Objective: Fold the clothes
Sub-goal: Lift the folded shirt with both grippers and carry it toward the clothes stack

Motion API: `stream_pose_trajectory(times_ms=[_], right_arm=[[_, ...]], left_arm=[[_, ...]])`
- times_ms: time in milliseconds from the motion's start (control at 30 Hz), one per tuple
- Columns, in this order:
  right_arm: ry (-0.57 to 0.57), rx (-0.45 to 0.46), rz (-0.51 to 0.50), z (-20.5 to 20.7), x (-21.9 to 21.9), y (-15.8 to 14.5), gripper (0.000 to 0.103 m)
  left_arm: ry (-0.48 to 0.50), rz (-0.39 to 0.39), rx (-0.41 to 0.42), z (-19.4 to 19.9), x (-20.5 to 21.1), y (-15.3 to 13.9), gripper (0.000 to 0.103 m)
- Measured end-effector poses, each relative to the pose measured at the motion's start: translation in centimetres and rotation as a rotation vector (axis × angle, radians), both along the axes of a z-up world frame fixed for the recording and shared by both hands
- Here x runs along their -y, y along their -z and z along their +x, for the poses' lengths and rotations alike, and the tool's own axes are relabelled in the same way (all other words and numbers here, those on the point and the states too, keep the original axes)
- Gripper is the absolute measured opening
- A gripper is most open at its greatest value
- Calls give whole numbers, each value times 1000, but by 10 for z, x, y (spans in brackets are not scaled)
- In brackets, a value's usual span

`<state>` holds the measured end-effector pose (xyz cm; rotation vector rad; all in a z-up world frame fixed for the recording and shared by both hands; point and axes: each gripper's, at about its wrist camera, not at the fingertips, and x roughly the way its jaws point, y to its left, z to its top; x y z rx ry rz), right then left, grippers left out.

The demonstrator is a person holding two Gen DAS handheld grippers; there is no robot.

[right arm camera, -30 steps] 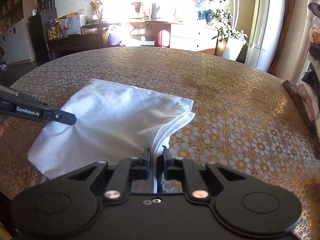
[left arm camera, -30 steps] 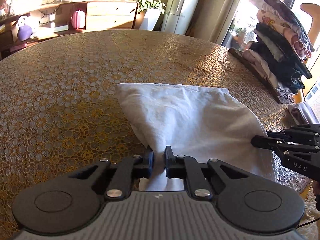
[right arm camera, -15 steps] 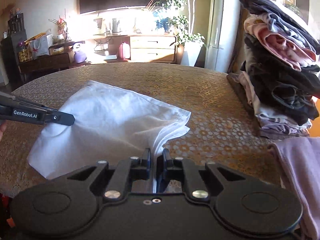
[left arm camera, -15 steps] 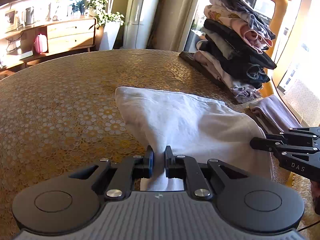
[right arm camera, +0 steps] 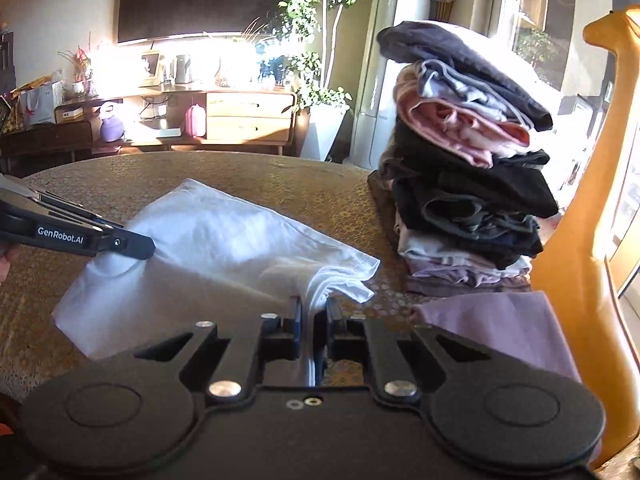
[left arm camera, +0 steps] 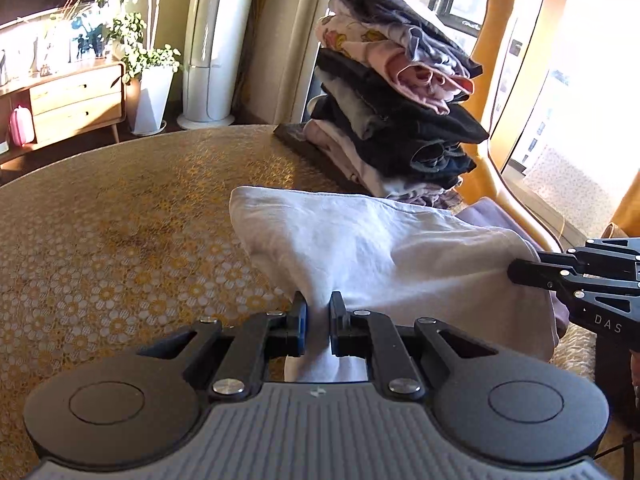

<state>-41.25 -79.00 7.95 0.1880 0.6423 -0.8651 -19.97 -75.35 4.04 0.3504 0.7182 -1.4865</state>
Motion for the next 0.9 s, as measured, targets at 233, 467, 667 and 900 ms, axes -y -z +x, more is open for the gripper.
stream_pose_trajectory(times_ms=[233,467,667,900], right_arm=[[59,33,-39,-36,15,-20,103],[106,23,-78,-70,26,-36,103],[159,-7,-119,-110,45,-50,103],[244,-25,-132,-159,72,-46,103]], left_arm=[[45,-28,10,-33,29,-20,10],[87,-61,33,-69,54,-39,10],[127,-107,38,-118,82,-54,9],[206,-130,58,-176,130,-53,9]])
